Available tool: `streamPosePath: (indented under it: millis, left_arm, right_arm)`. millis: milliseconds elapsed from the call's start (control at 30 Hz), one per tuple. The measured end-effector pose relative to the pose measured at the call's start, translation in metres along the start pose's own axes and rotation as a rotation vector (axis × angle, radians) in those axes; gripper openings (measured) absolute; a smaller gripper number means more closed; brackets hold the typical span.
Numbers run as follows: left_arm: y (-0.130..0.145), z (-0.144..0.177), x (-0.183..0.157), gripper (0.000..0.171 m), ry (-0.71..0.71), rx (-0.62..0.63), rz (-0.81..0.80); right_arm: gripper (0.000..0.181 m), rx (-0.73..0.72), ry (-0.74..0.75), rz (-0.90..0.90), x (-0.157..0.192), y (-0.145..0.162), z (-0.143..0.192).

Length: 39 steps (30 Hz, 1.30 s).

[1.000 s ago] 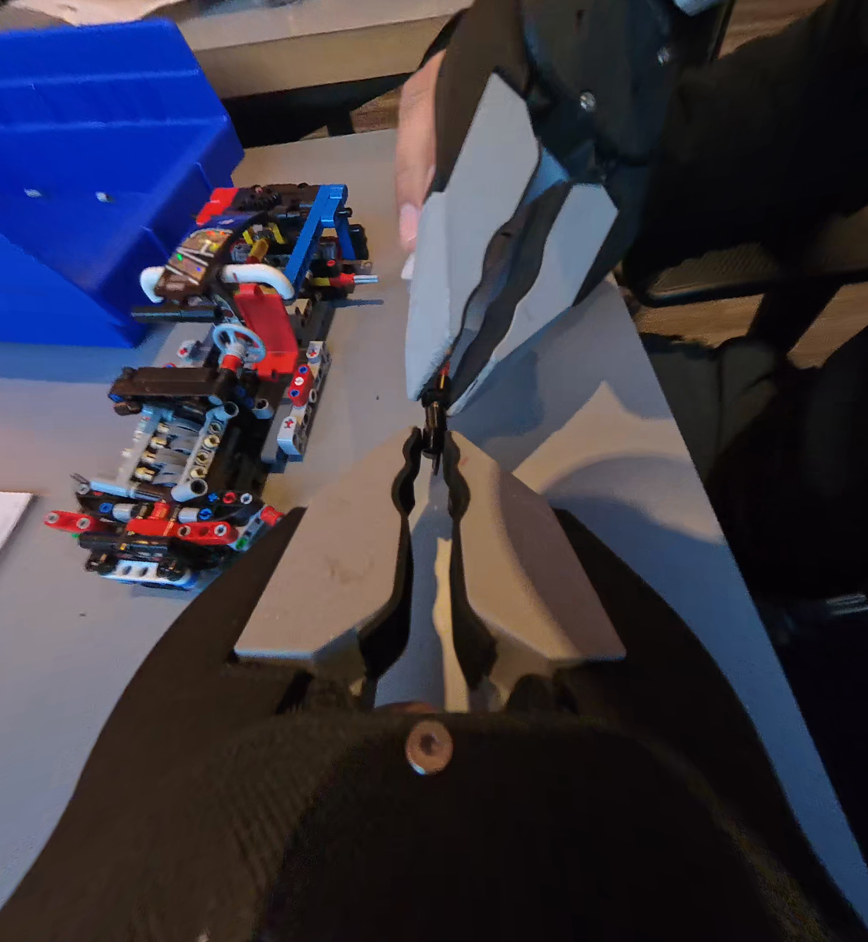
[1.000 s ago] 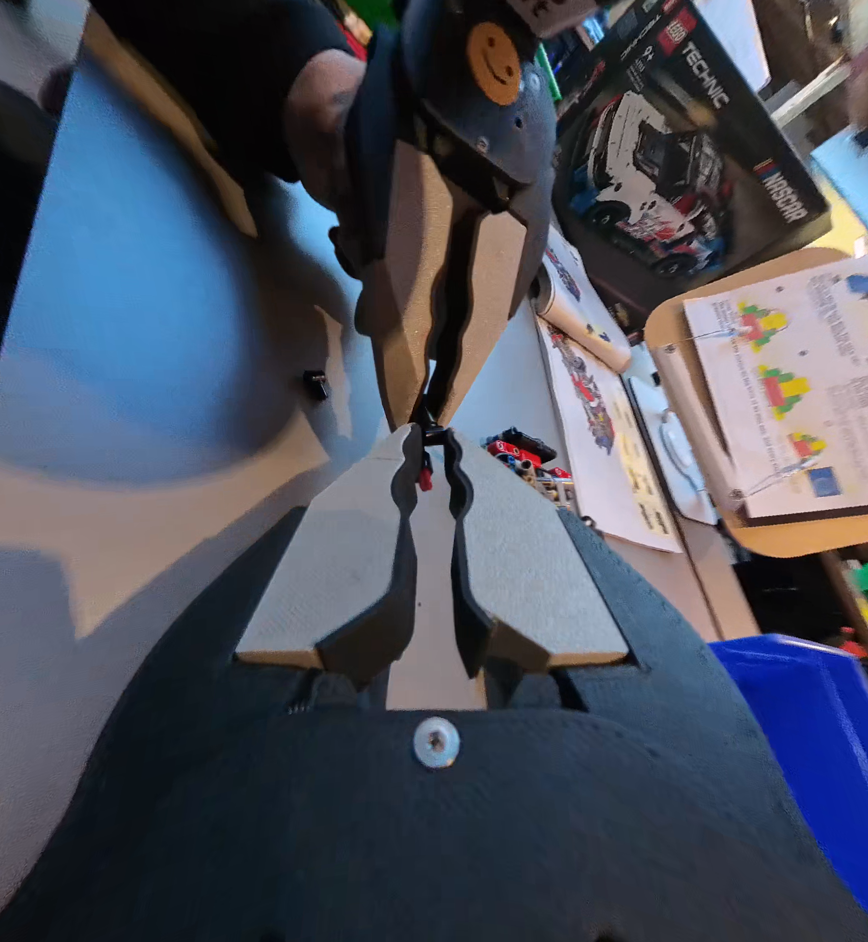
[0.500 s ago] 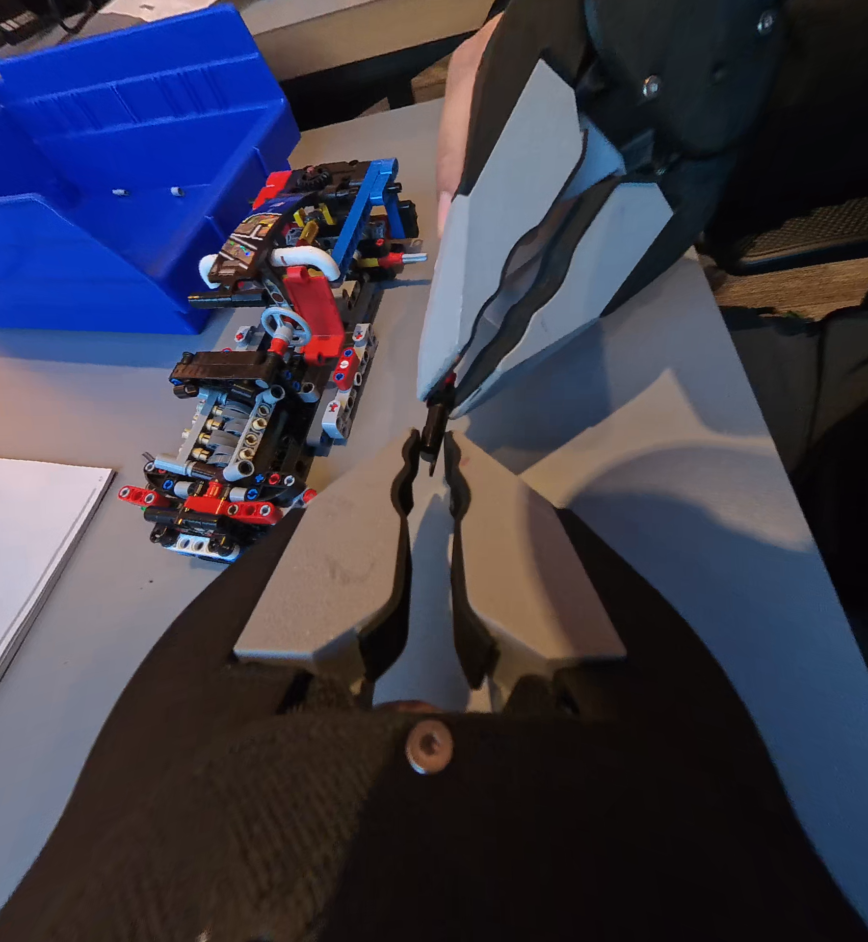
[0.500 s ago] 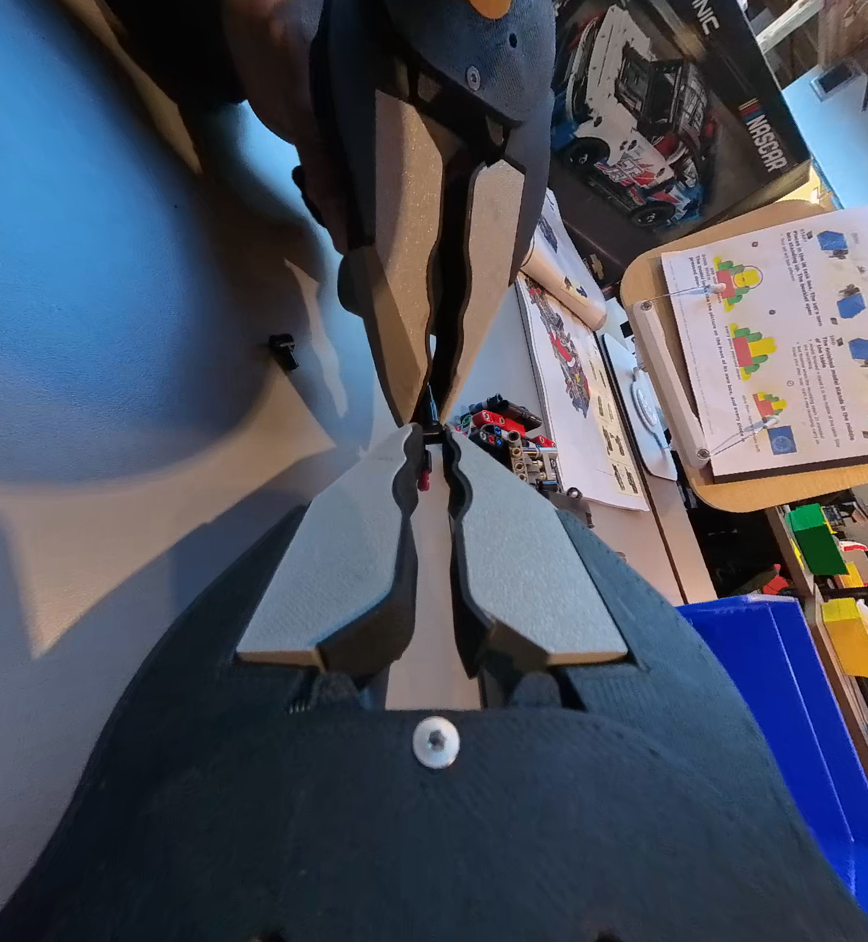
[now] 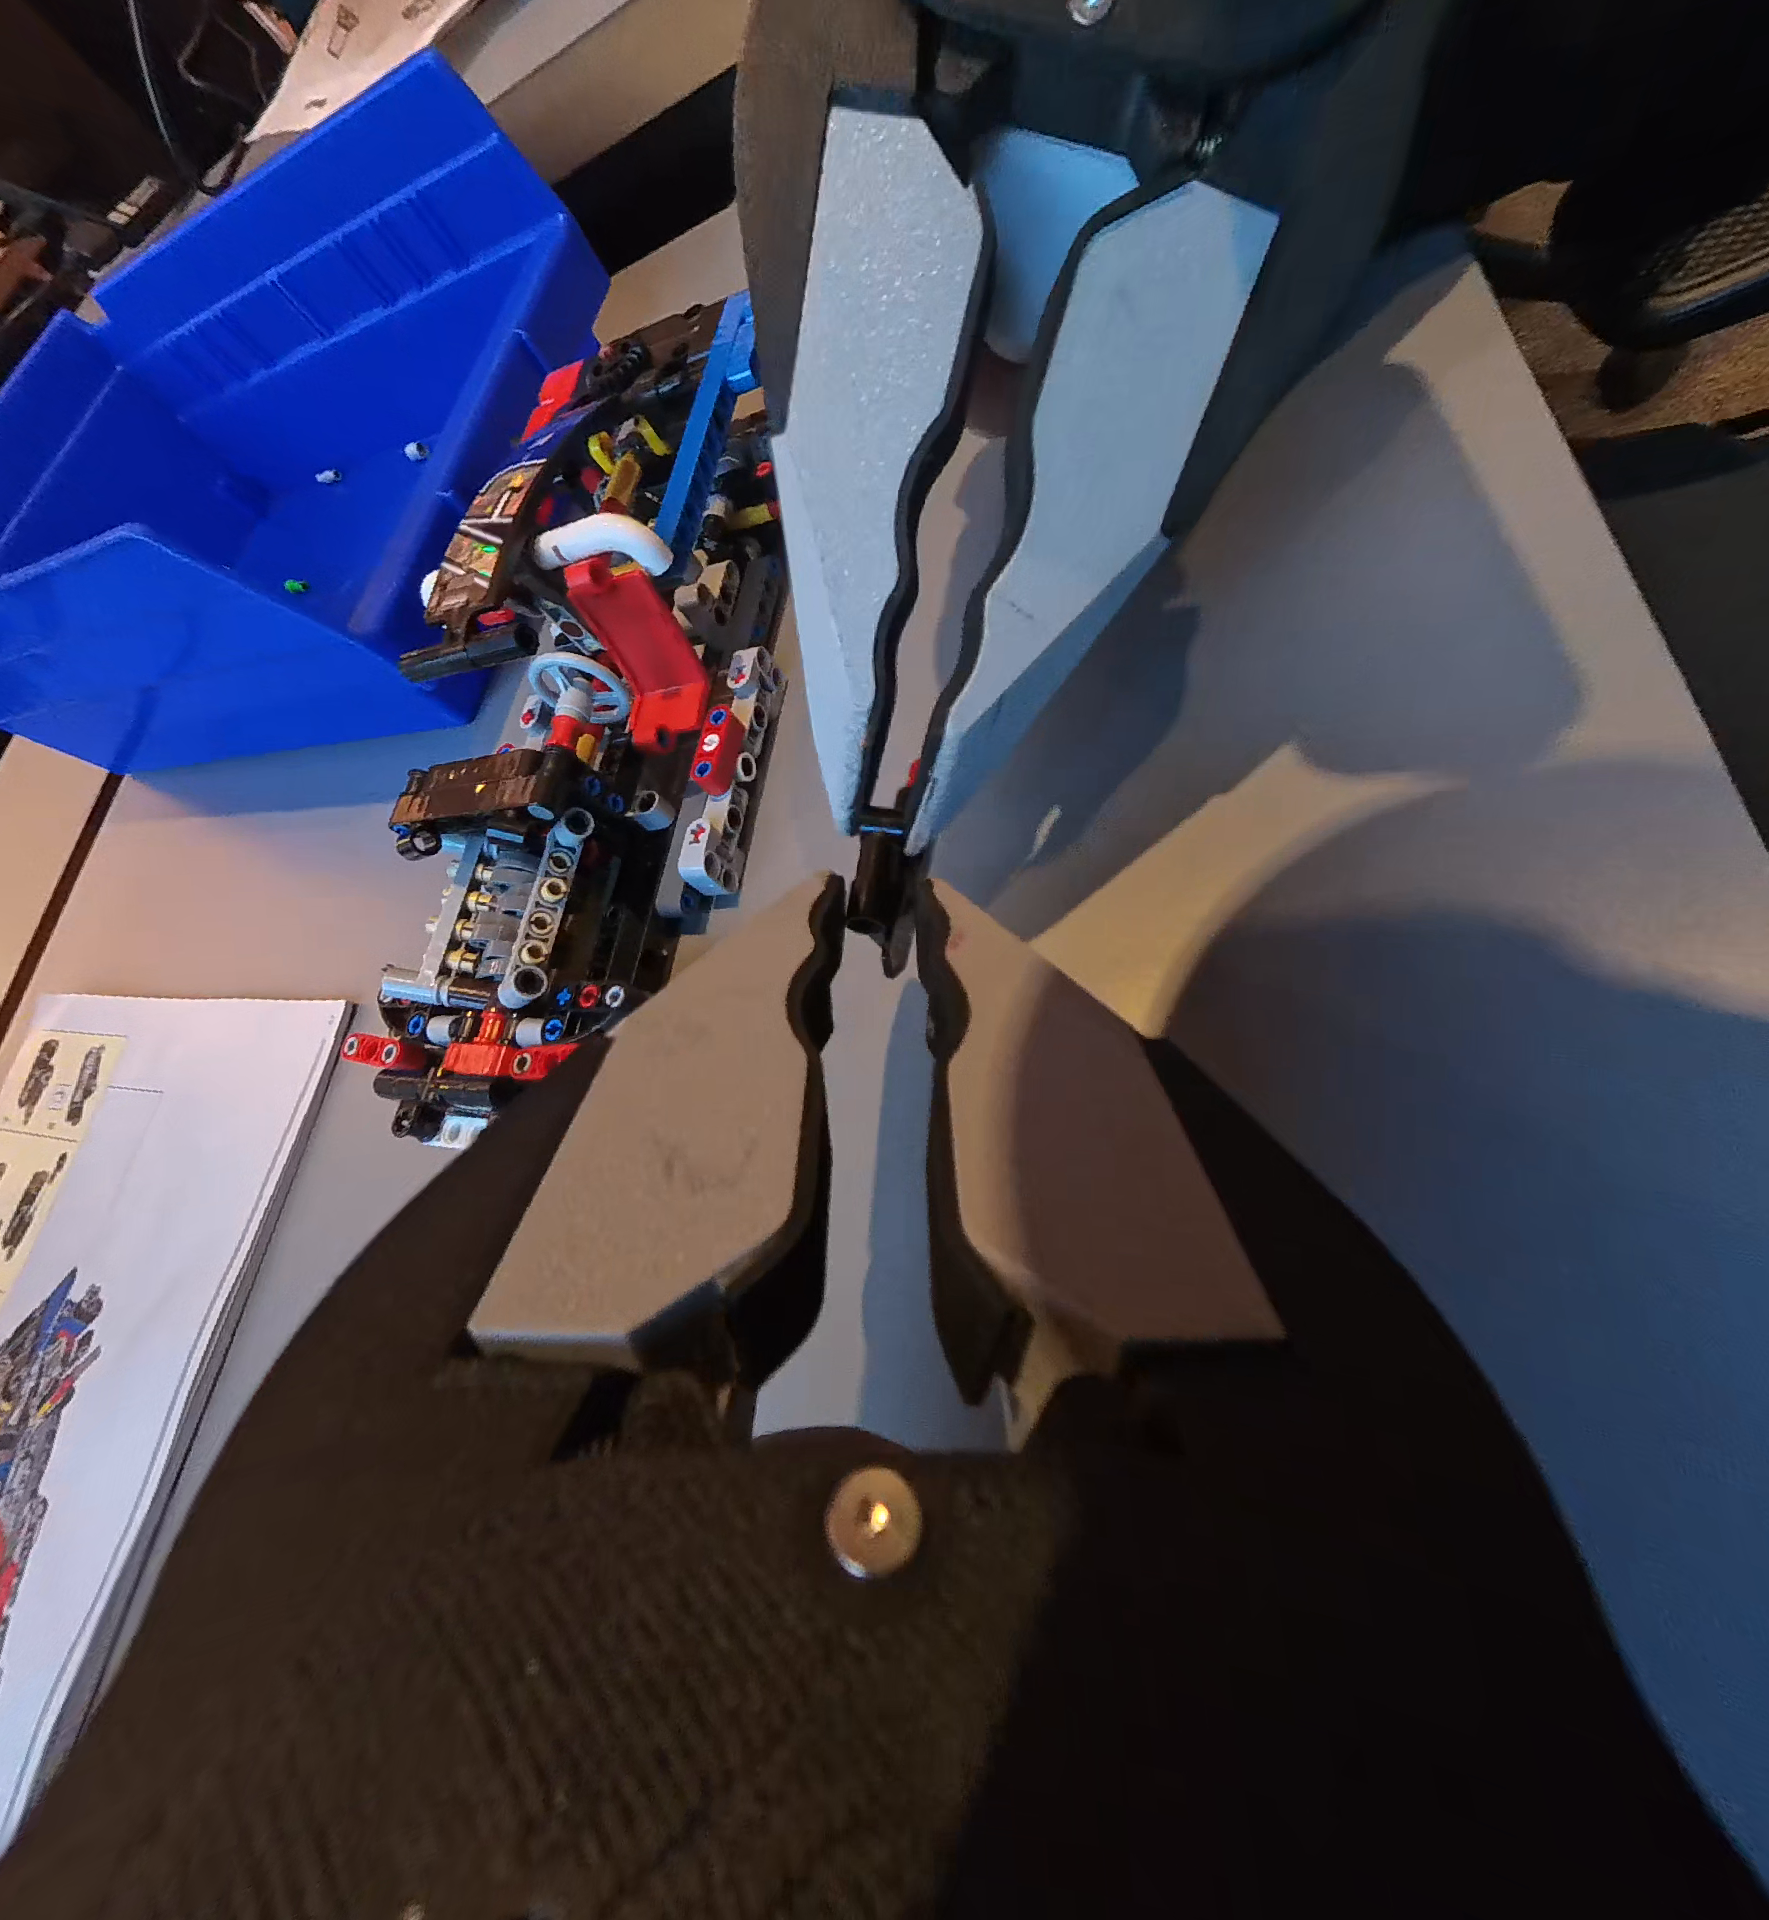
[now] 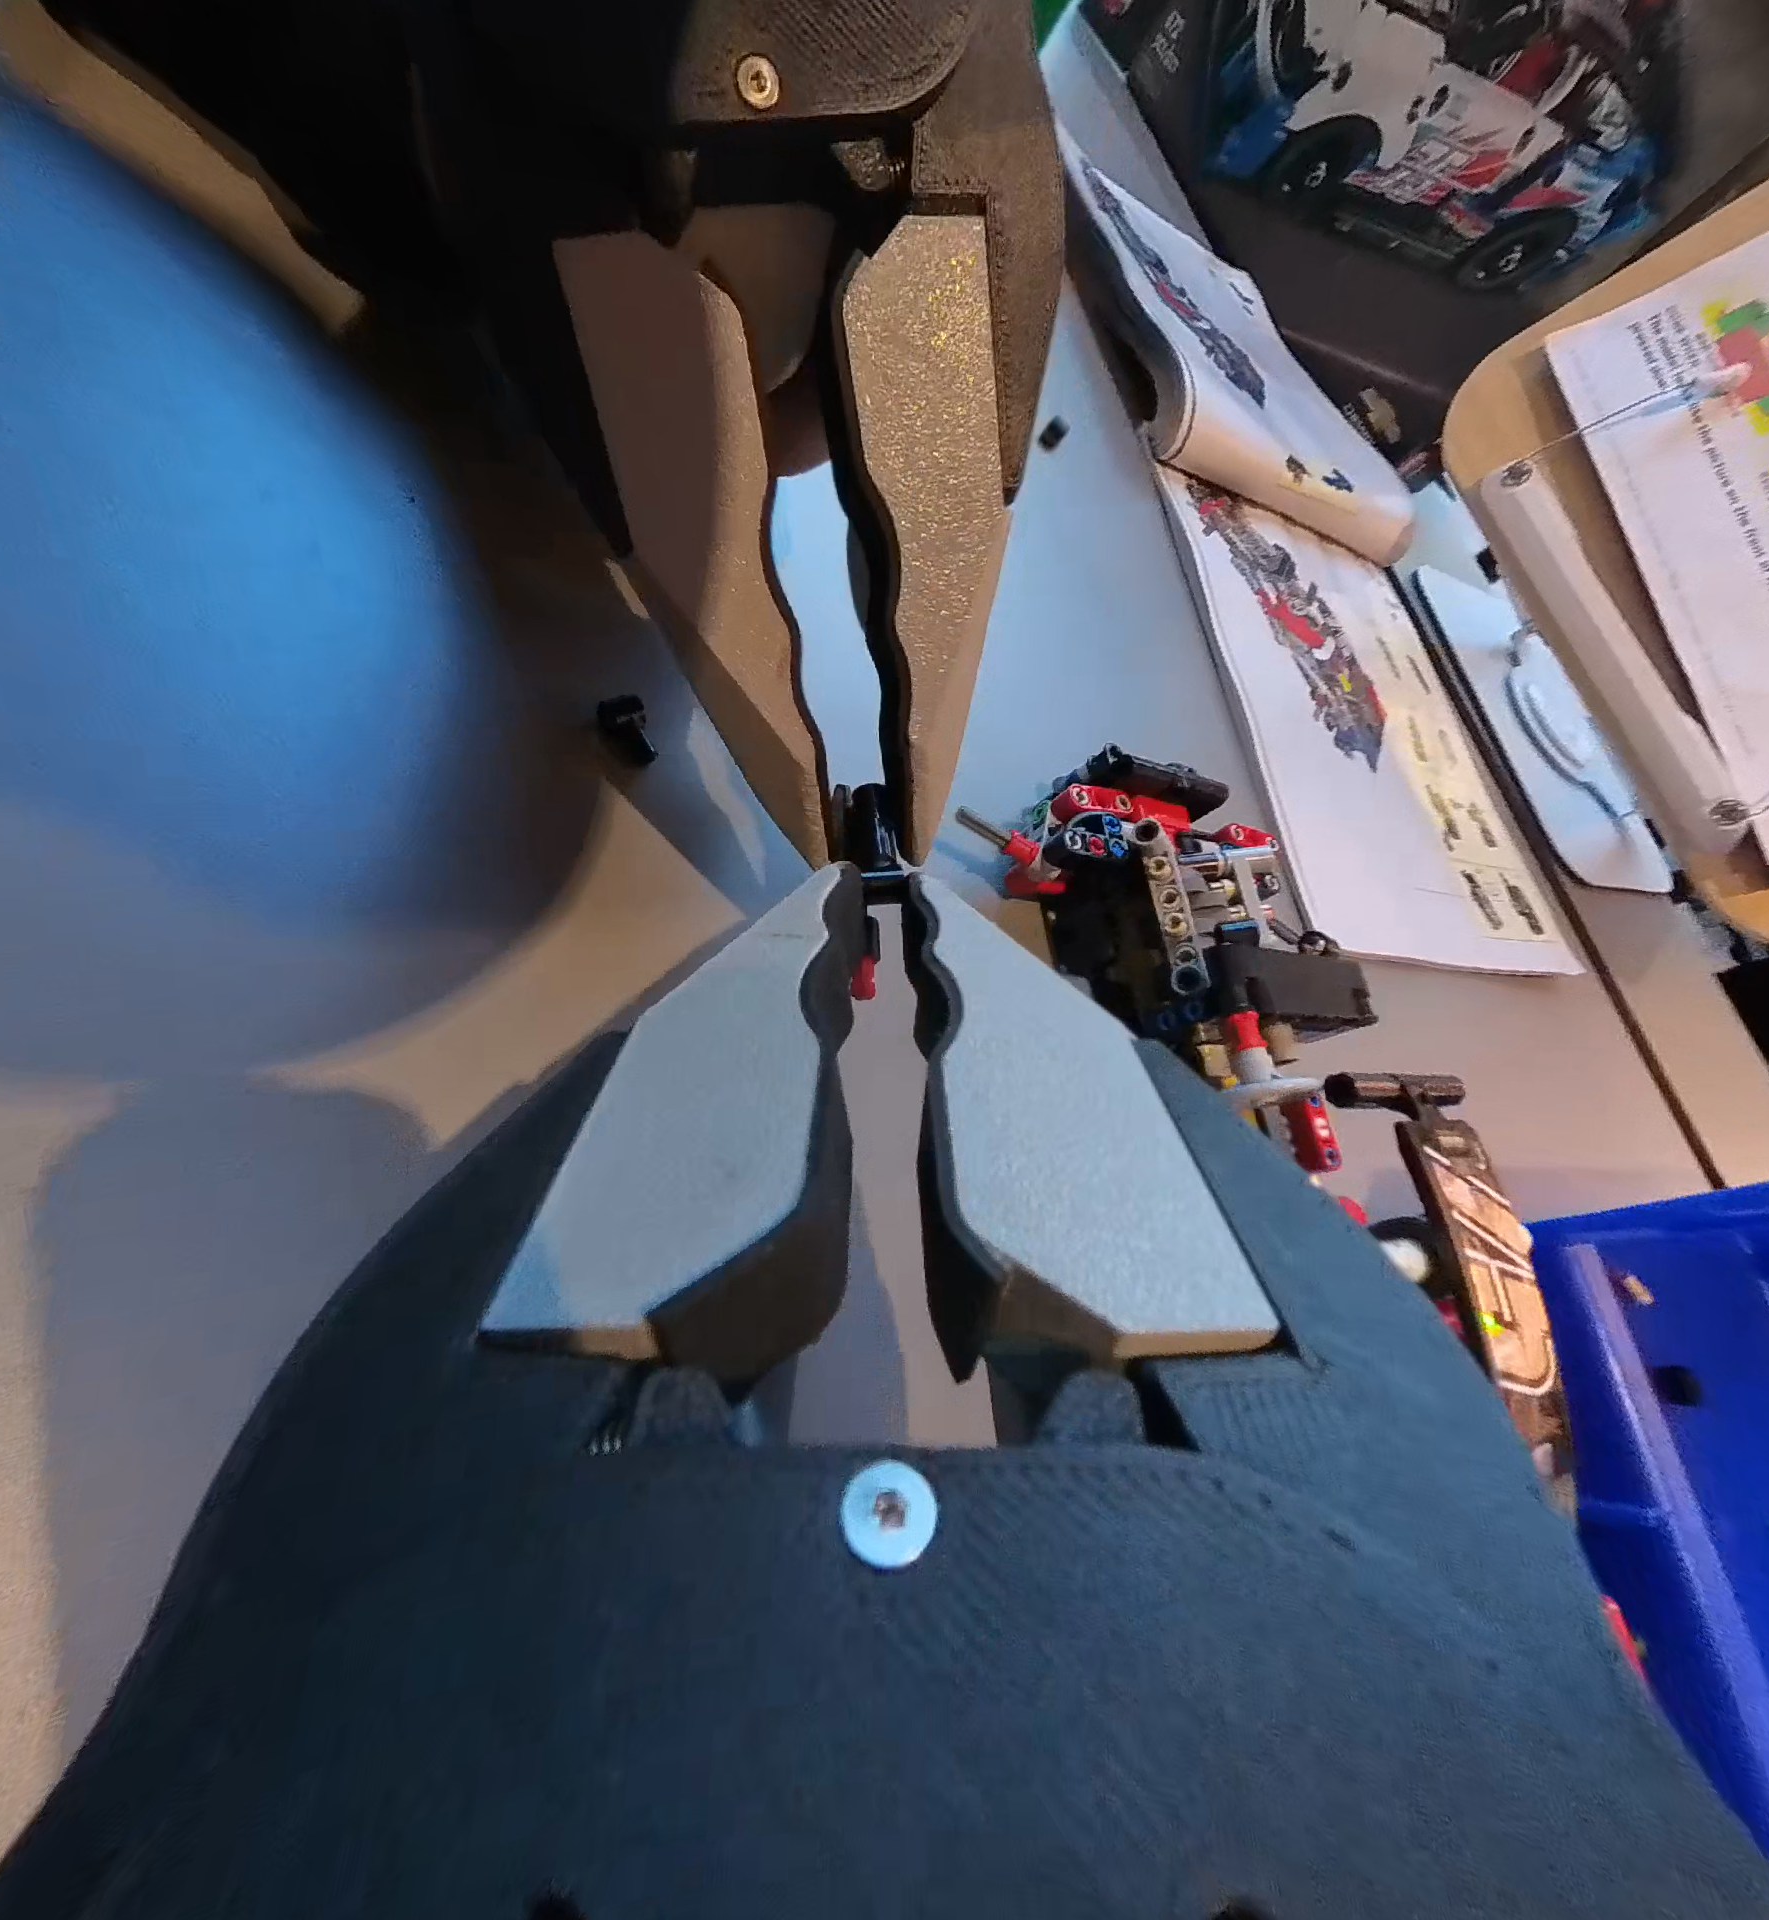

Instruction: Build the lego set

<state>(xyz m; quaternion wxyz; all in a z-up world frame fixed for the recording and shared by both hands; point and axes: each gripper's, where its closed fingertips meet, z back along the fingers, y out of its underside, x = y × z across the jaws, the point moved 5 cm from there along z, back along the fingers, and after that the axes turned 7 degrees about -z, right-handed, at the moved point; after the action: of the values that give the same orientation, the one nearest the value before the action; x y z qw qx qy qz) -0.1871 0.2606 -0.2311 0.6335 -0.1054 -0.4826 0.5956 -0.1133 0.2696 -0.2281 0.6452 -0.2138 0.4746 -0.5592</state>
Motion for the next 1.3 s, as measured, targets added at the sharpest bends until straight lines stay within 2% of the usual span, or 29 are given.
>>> streamPosePath:
  millis: [267,600,867,967,1067,1167,1300]
  left_arm:
    - [0.000,0.001,-0.004,0.003,0.087,-0.053,0.071]
    - [0.008,-0.004,-0.010,0.003,0.198,0.020,0.120]
    - [0.008,-0.003,-0.013,0.003,0.194,0.023,0.107]
    - [0.006,-0.002,-0.016,0.003,0.145,0.049,-0.003]
    - [0.003,-0.001,-0.021,0.003,0.085,0.076,-0.133]
    - [0.003,-0.001,-0.022,0.003,0.089,0.066,-0.116]
    - [0.003,-0.002,-0.021,0.002,0.106,0.053,-0.074]
  right_arm:
    - [0.005,0.032,-0.035,0.027,0.006,0.006,-0.003]
    - [0.004,0.076,-0.090,0.039,0.015,0.012,-0.009]
    - [0.004,0.075,-0.102,0.028,0.017,0.011,-0.009]
    - [0.004,0.082,-0.130,-0.028,0.016,0.011,-0.009]
    - [0.003,0.104,-0.218,-0.178,0.015,0.011,-0.009]
    - [0.003,0.119,-0.284,-0.283,0.013,0.011,-0.008]
    - [0.004,0.115,-0.289,-0.301,0.012,0.012,-0.008]
